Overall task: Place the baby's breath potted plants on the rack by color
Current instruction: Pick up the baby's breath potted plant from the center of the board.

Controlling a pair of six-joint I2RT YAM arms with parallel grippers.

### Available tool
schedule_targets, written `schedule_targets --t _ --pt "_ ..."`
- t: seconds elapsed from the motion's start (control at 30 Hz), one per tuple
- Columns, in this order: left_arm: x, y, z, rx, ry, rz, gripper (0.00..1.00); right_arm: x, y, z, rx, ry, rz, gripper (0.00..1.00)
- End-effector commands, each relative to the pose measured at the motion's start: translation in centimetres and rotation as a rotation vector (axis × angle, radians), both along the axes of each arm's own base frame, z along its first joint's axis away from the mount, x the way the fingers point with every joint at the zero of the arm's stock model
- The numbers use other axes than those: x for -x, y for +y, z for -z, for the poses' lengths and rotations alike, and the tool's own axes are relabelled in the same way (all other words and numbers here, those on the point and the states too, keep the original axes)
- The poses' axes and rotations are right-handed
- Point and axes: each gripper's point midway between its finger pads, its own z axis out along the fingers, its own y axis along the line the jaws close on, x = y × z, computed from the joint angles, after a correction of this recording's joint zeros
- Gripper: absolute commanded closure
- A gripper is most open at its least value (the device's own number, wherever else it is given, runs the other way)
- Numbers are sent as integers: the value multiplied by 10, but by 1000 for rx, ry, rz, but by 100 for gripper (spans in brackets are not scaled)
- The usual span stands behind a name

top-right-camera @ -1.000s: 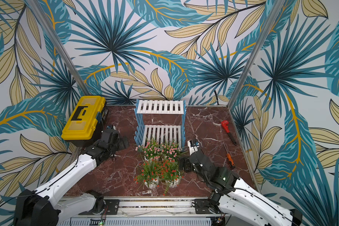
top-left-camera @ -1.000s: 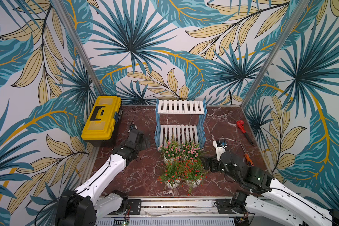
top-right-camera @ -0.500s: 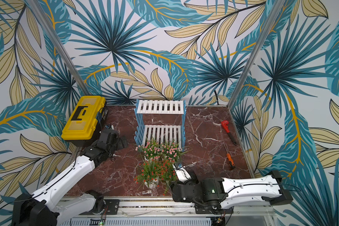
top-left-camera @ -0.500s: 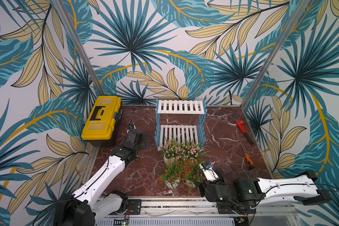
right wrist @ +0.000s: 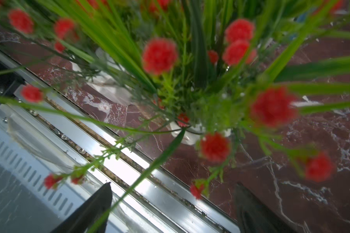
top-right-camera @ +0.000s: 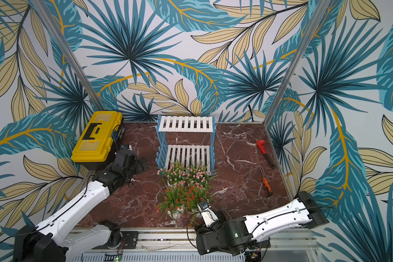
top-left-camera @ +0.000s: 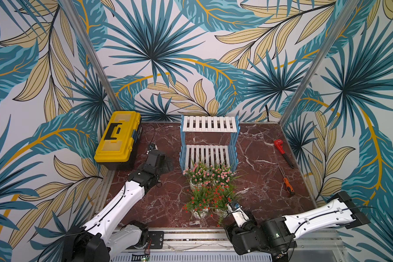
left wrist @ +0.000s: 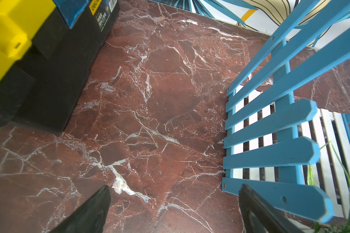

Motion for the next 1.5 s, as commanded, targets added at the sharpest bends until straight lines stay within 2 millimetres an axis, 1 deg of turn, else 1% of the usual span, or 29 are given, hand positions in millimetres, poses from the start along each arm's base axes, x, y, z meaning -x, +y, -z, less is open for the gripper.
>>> schedule_targets --t 0.0,0.1,0.17,0.27,0.33,0.4,0.5,0.63,0.73,0.9,1.07,1.1,1.17,1.33,1.47 --pt "-2 -4 -1 6 10 14 1 5 8 7 -13 16 -1 6" --pt "-3 -4 -2 -4 8 16 0 -8 2 9 54 -76 27 4" --pt "-4 -3 -2 -4 9 14 1 -15 4 9 30 -114 29 2" --pt "-3 -5 -4 10 1 20 1 -23 6 14 -46 -106 42 2" --pt "-2 -5 -7 14 -8 16 1 -31 0 14 -59 -124 52 2" --pt "-2 -4 -9 16 -12 10 1 -38 -2 12 -61 -148 52 2" --pt "-3 -6 -11 25 -17 19 1 -47 1 13 -52 -160 47 1" --pt "-3 -7 -16 34 -28 20 1 -56 8 22 -27 -164 39 1" --pt "-3 -8 -20 41 -34 26 1 -65 8 27 -51 -165 74 1" --pt "-3 -10 -25 52 -44 29 1 -71 13 35 -109 -156 77 1" --pt "-4 -11 -27 59 -48 29 1 -76 16 46 -22 -172 44 1" --pt "-4 -11 -27 61 -47 28 1 -77 24 45 -42 -177 41 1" --pt "-4 -11 -27 61 -45 30 1 -79 28 47 -47 -179 40 1" --pt "-1 -9 -30 54 -46 28 1 -88 25 48 -69 -202 75 1" --pt "-1 -7 -31 48 -50 27 1 -93 23 44 -105 -234 74 1"
